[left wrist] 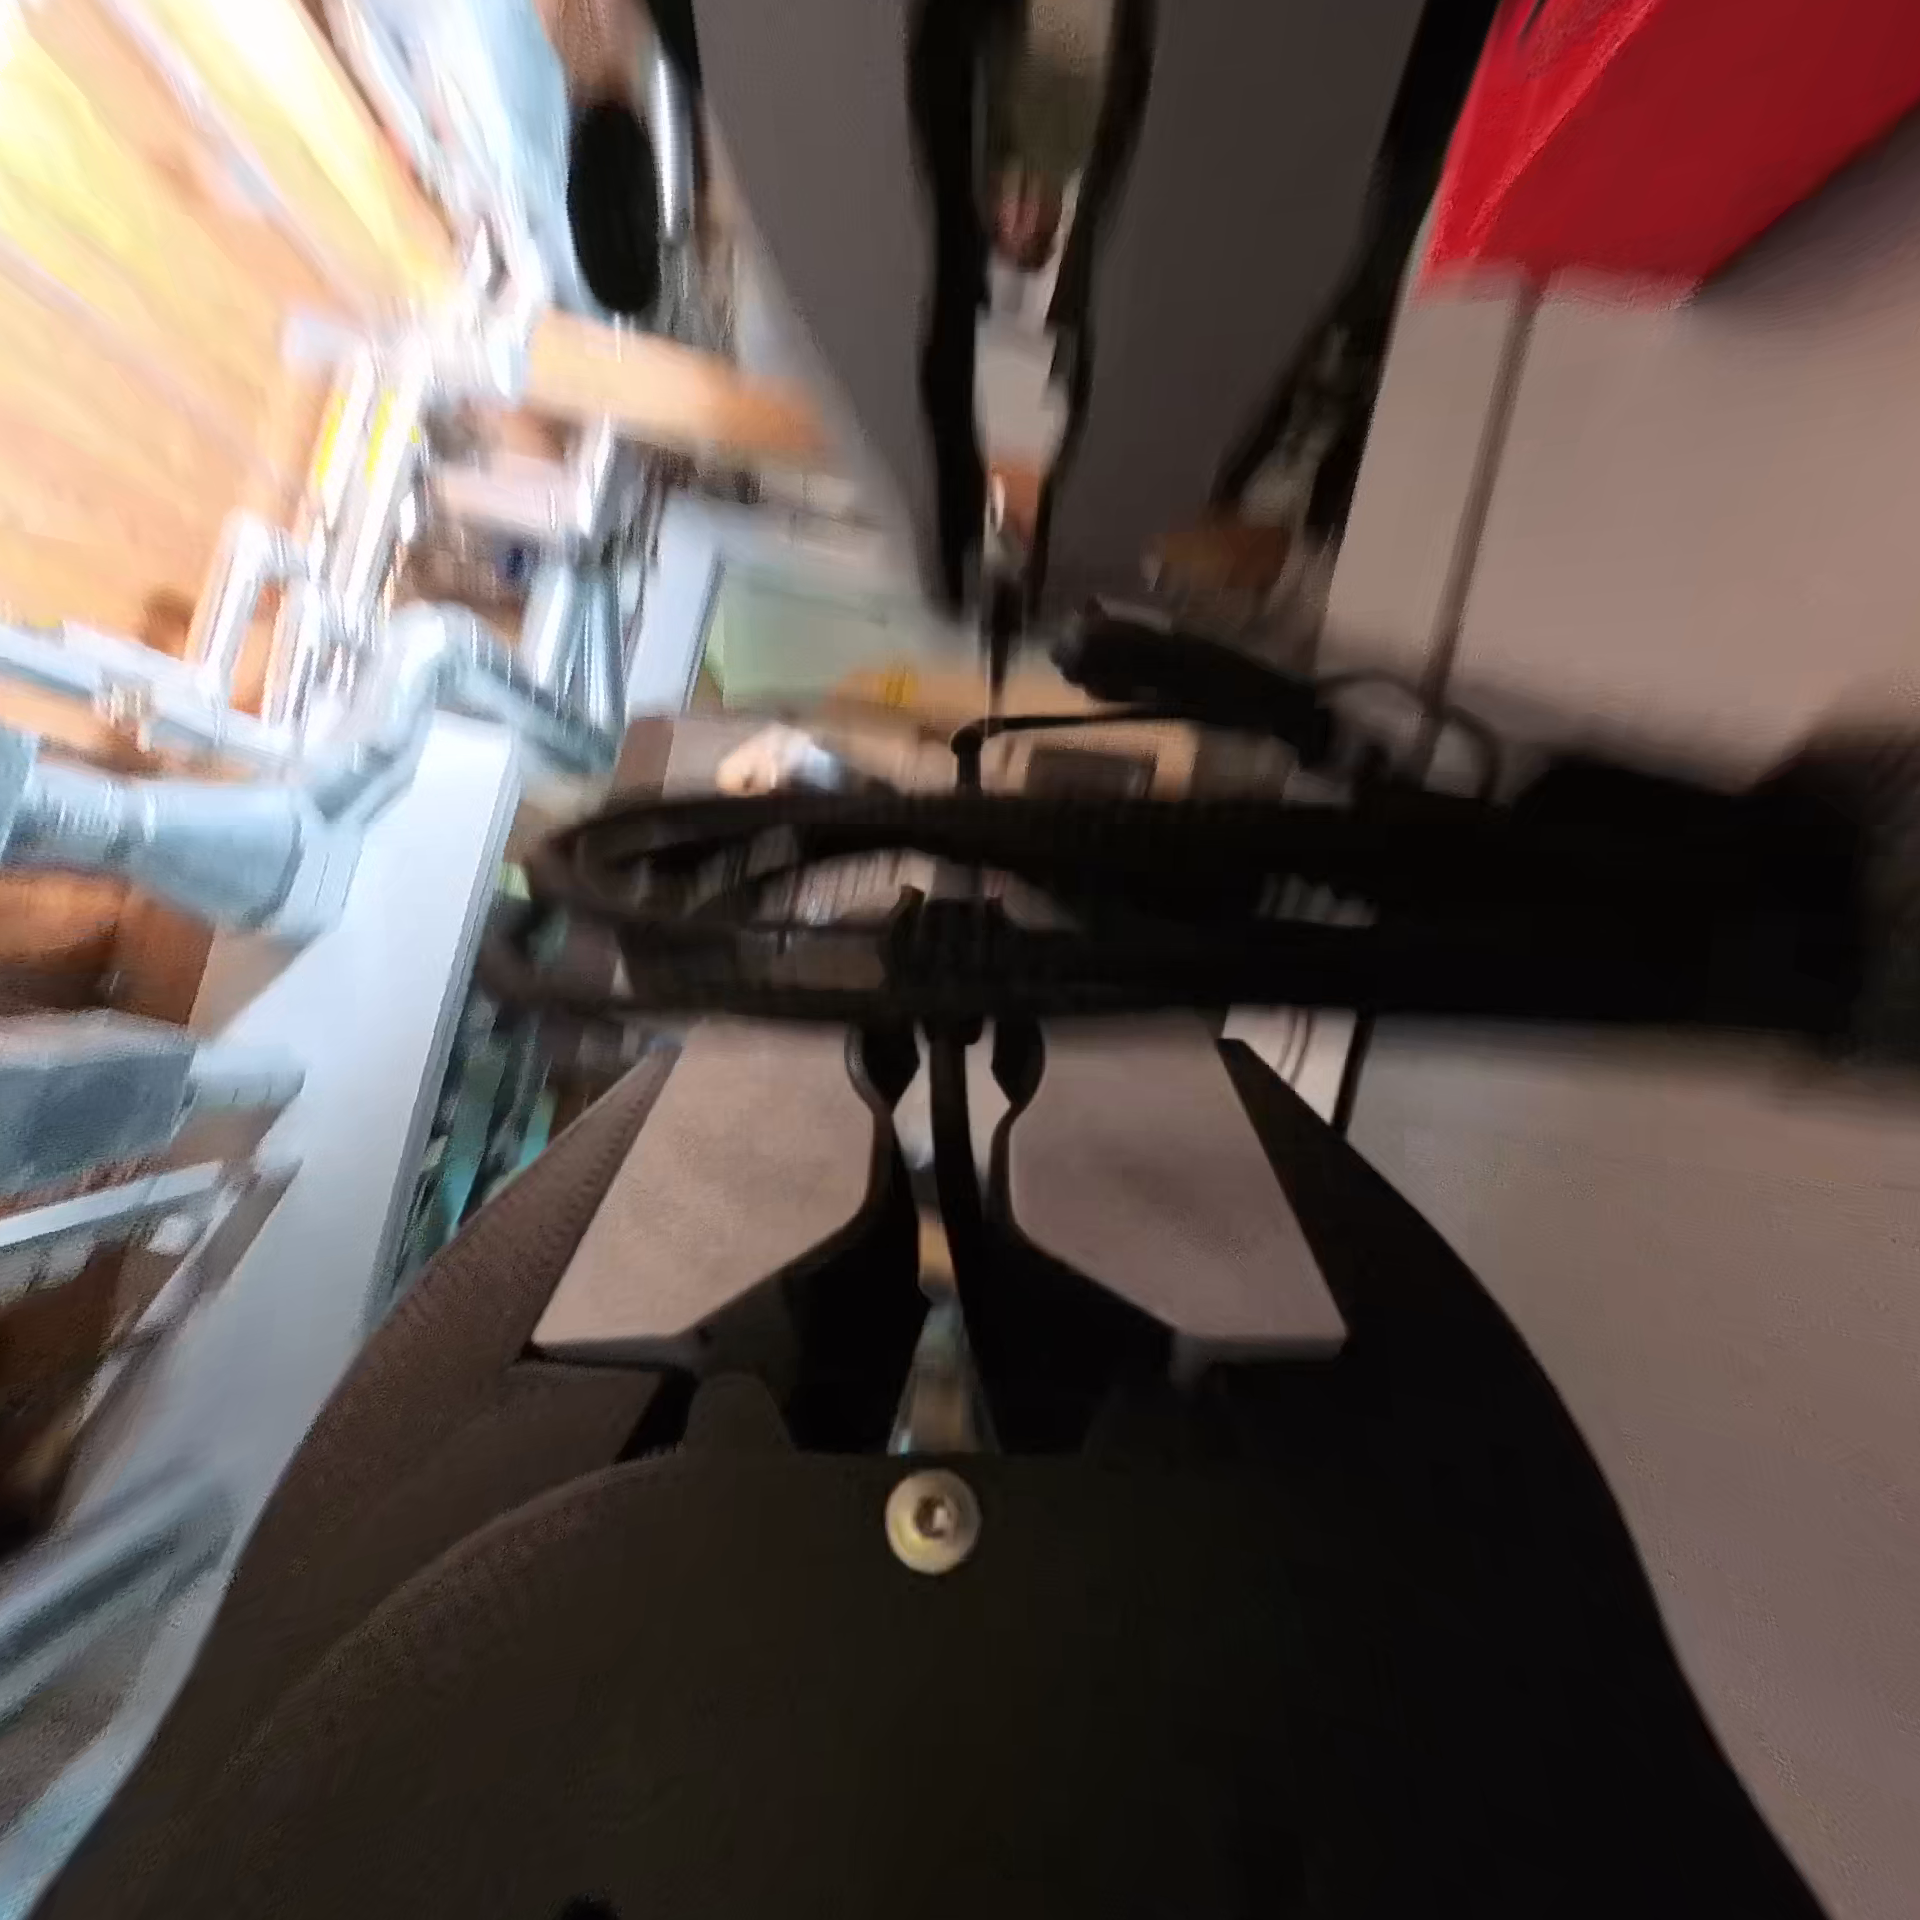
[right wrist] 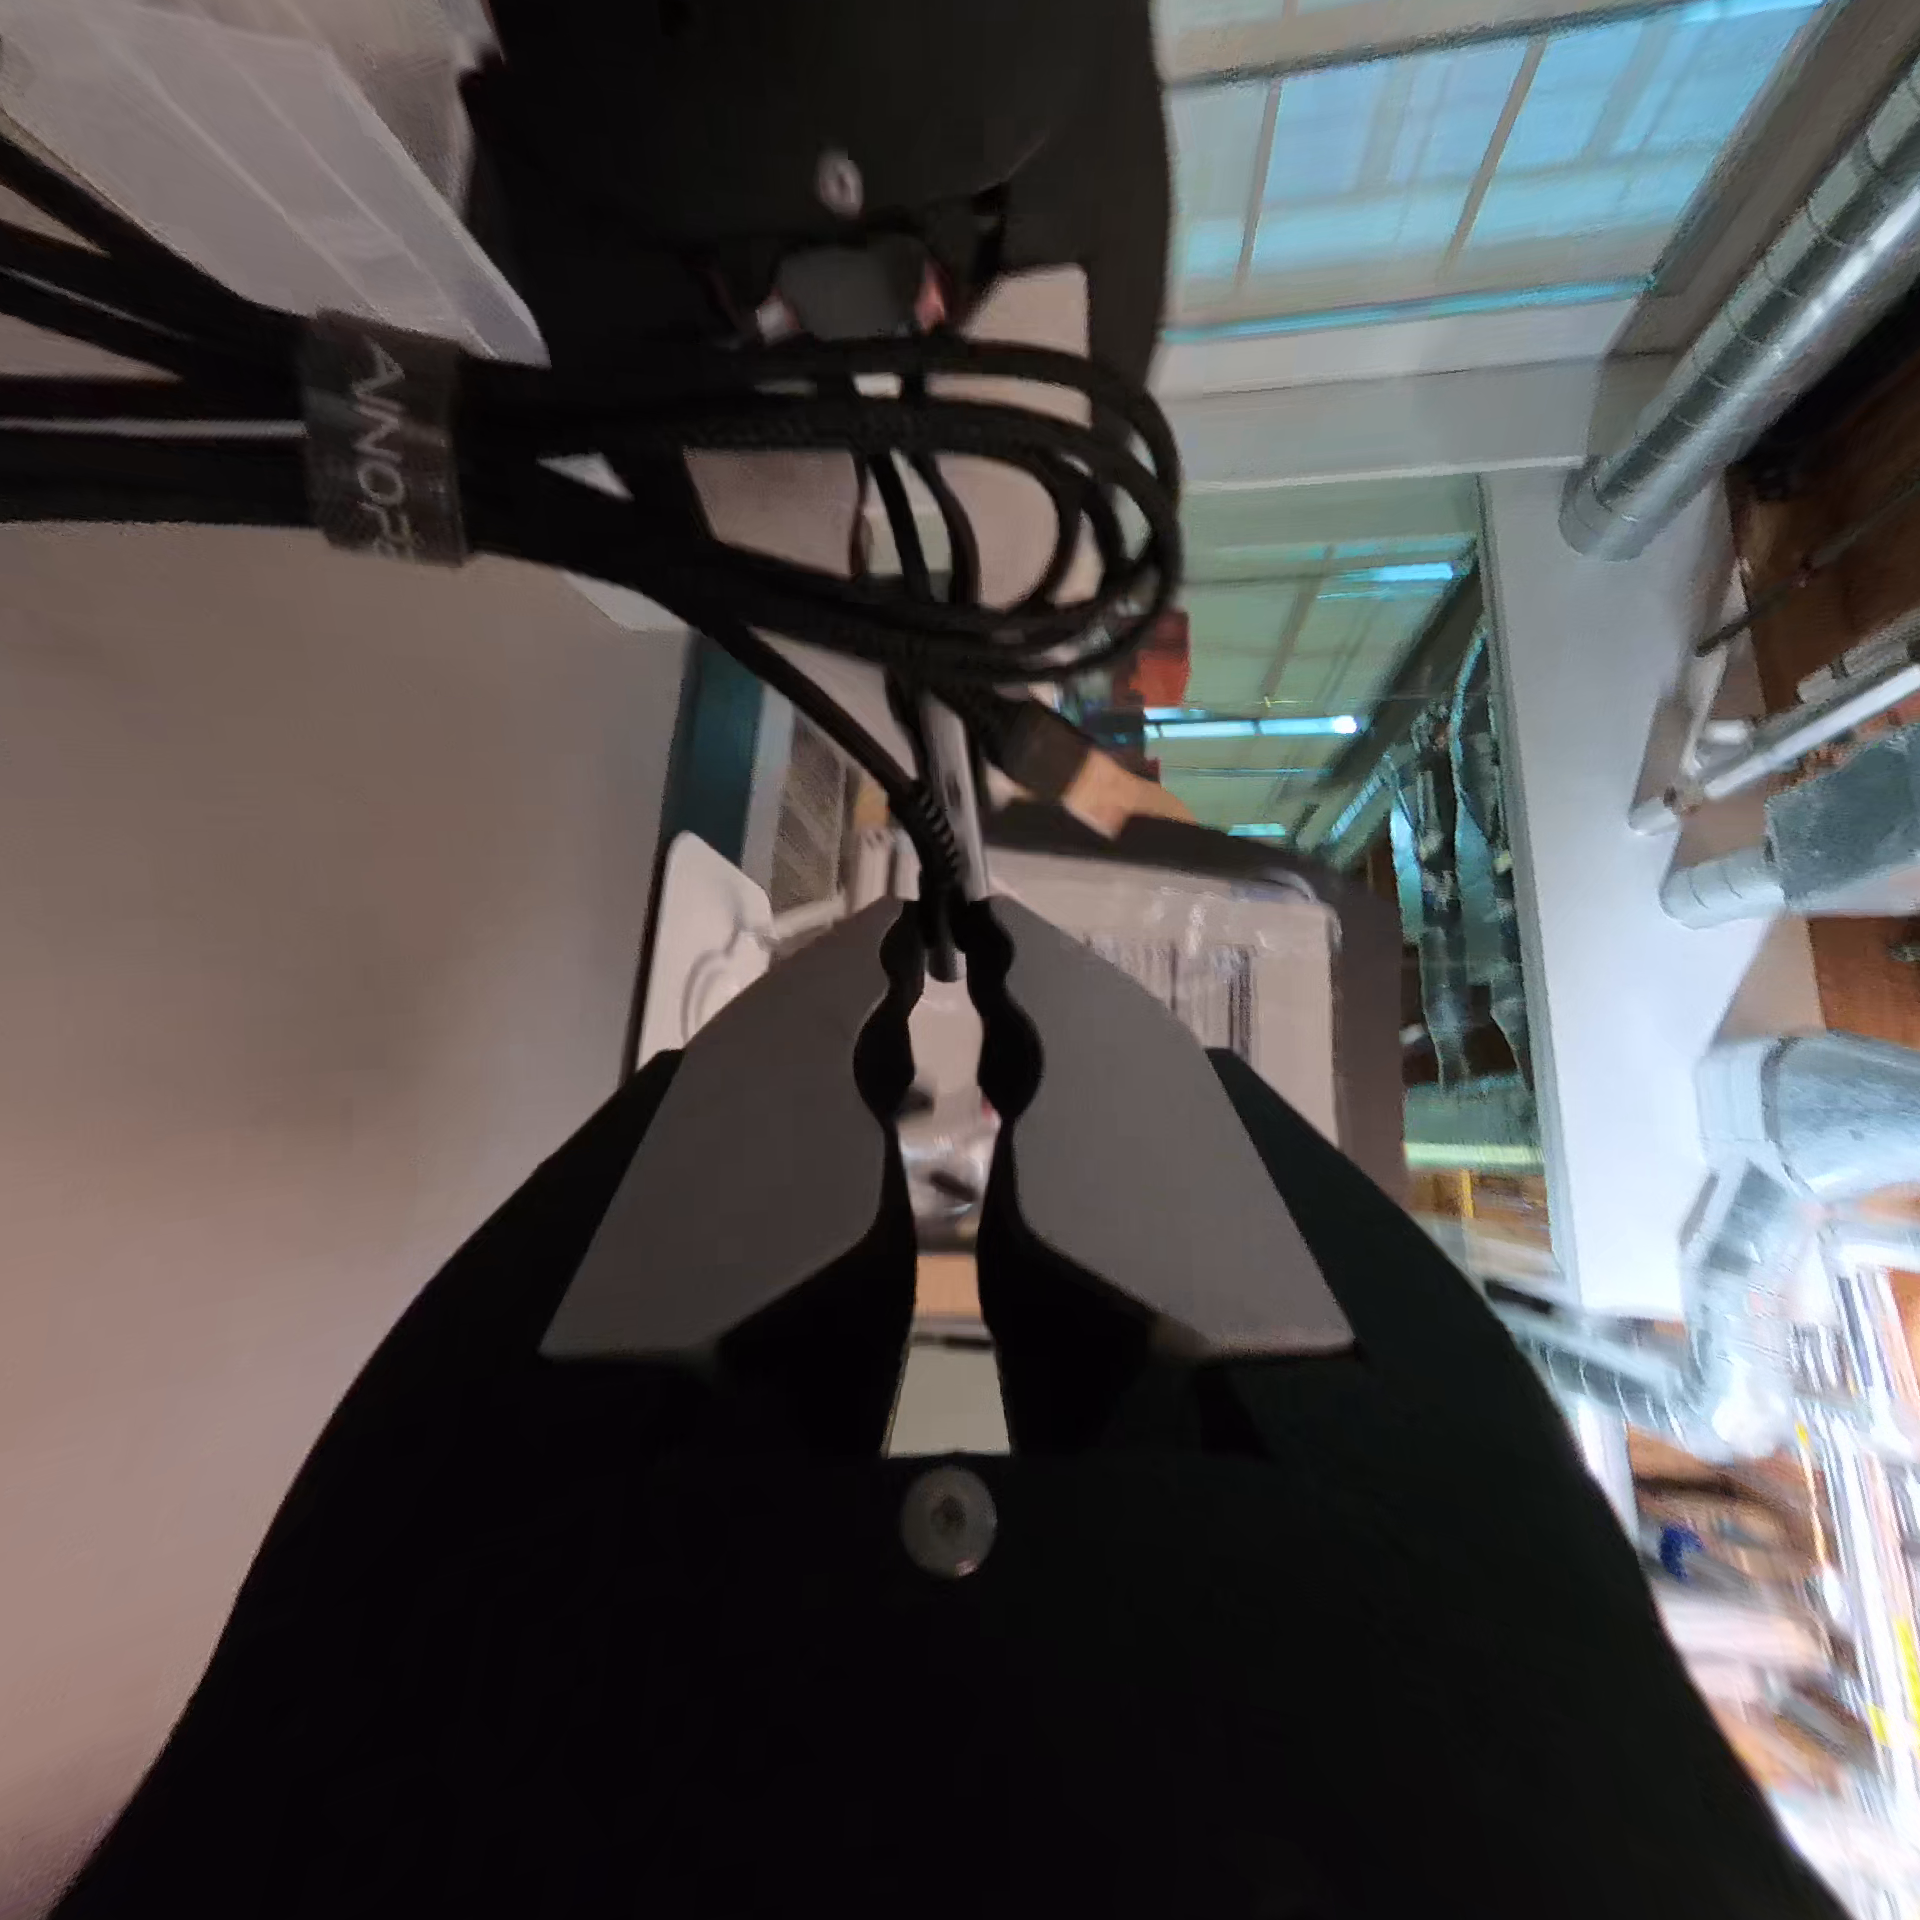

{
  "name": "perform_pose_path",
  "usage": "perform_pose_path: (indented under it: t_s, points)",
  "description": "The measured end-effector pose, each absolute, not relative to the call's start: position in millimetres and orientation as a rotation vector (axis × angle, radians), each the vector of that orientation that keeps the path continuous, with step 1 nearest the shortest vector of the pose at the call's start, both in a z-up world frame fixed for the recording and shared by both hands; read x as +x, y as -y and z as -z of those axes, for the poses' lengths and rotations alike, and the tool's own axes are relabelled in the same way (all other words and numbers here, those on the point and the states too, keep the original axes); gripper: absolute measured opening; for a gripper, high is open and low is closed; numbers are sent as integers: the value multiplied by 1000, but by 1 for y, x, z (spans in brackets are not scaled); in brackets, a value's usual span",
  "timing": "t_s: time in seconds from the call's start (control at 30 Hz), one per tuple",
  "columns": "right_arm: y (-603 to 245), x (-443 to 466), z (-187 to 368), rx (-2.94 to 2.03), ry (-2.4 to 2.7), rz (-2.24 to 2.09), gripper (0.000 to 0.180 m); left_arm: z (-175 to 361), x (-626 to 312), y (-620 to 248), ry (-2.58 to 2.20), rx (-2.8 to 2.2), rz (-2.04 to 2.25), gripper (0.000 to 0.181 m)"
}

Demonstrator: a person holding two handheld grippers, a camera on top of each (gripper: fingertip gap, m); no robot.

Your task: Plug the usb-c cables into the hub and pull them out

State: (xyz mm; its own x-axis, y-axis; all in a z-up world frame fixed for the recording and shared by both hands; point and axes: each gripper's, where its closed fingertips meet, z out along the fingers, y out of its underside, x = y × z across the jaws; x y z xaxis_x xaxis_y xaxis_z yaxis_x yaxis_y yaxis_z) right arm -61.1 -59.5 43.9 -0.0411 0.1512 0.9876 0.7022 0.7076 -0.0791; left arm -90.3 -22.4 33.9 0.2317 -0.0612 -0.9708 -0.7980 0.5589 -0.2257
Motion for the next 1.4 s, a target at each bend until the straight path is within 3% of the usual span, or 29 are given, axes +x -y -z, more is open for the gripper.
perform_pose_path:
  t_s: [0.17,0.43,0.73,1.07,1.23,1.4]
  points:
    - [57,6,-92,-811,1367,462,9,-70,-147,17,-1096,-936,-508,10]
    - [34,100,-82,-1224,1284,505,9,-74,-158,11,-1064,-989,-552,9]
    - [57,298,4,-2180,744,486,9,-70,-132,22,-1122,-958,-490,10]
    - [97,350,113,-2749,147,-118,9,-64,-123,25,-1159,-965,-507,10]
    - [98,363,123,-2765,52,-137,9,-62,-119,27,-1174,-962,-504,10]
    - [110,373,99,-2709,58,43,9,-63,-117,29,-1178,-957,-501,10]
